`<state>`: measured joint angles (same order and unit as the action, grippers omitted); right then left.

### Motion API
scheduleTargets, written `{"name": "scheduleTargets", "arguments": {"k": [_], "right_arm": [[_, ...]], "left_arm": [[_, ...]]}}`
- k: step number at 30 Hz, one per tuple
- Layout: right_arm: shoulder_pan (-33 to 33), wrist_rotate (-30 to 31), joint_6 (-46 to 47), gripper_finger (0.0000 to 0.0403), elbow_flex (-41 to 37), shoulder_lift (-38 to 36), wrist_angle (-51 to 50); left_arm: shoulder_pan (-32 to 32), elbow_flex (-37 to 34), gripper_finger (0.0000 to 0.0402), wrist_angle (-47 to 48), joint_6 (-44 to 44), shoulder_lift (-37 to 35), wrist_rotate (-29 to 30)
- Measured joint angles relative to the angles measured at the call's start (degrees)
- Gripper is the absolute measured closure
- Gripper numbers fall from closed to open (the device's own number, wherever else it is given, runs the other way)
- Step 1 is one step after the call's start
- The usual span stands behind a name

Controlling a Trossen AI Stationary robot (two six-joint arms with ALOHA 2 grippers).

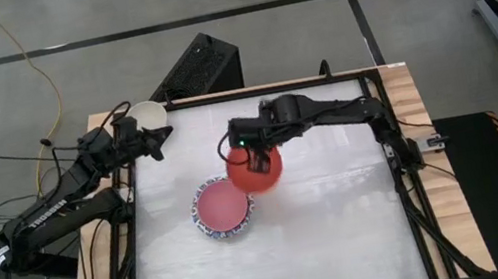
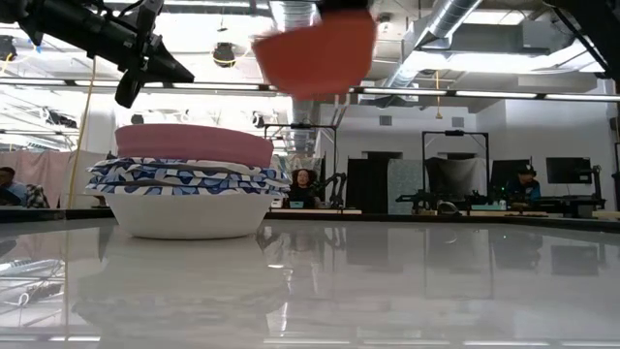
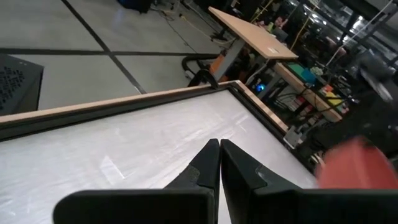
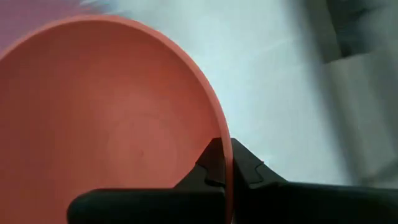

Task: Nest bowls inside each other by size order
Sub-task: Stack the orange bowl on top of the pink bowl

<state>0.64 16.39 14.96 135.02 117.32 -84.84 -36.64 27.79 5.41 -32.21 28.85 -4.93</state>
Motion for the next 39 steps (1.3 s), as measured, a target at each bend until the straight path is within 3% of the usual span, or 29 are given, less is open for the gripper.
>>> {"name": "scheduleTargets", "arguments": {"k": [4, 7, 11, 15, 21, 24, 28, 32, 36, 39], "right_arm": [[1.2, 16.9, -4.1, 0.0392, 0.0, 0.0, 5.9], [1.5, 16.9, -12.9, 0.0388, 0.0, 0.0, 18.0], [1.4, 8.9, -19.0, 0.0395, 0.0, 0.0, 32.0], [1.4, -4.9, -18.5, 0.0395, 0.0, 0.0, 37.3], [-0.3, -24.5, -13.7, 0.0395, 0.0, 0.0, 31.3], [-1.9, -27.8, -11.3, 0.0395, 0.0, 0.0, 23.1], [-2.6, -21.9, -6.6, 0.0395, 0.0, 0.0, 10.7], [-1.2, -7.1, -3.1, 0.0395, 0.0, 0.1, 1.8], [0.6, 7.1, -7.5, 0.0395, 0.0, 0.1, 4.3], [1.6, 10.5, -15.2, 0.0394, 0.0, 0.1, 14.1]], "left_arm": [[0.0, 0.0, 0.0400, -0.6, 2.4, 0.0, 1.3], [0.0, 0.0, 0.0400, -0.7, 5.3, 0.0, 1.4], [0.0, 0.0, 0.0400, -0.7, 6.0, 0.0, 3.2], [0.0, 0.0, 0.0400, -0.6, 5.5, 0.0, 2.3], [0.0, 0.0, 0.0400, 0.2, 3.7, 0.0, 0.0], [0.0, 0.0, 0.0400, 1.4, 3.3, 0.0, -1.2], [0.0, 0.0, 0.0400, 2.1, 1.9, 0.0, -2.3], [0.0, 0.0, 0.0400, 1.0, 1.0, 0.0, -1.6], [0.0, 0.0, 0.0400, 0.6, 3.7, 0.0, 1.1], [0.0, 0.0, 0.0400, 0.6, 7.1, 0.0, 2.0]]}}
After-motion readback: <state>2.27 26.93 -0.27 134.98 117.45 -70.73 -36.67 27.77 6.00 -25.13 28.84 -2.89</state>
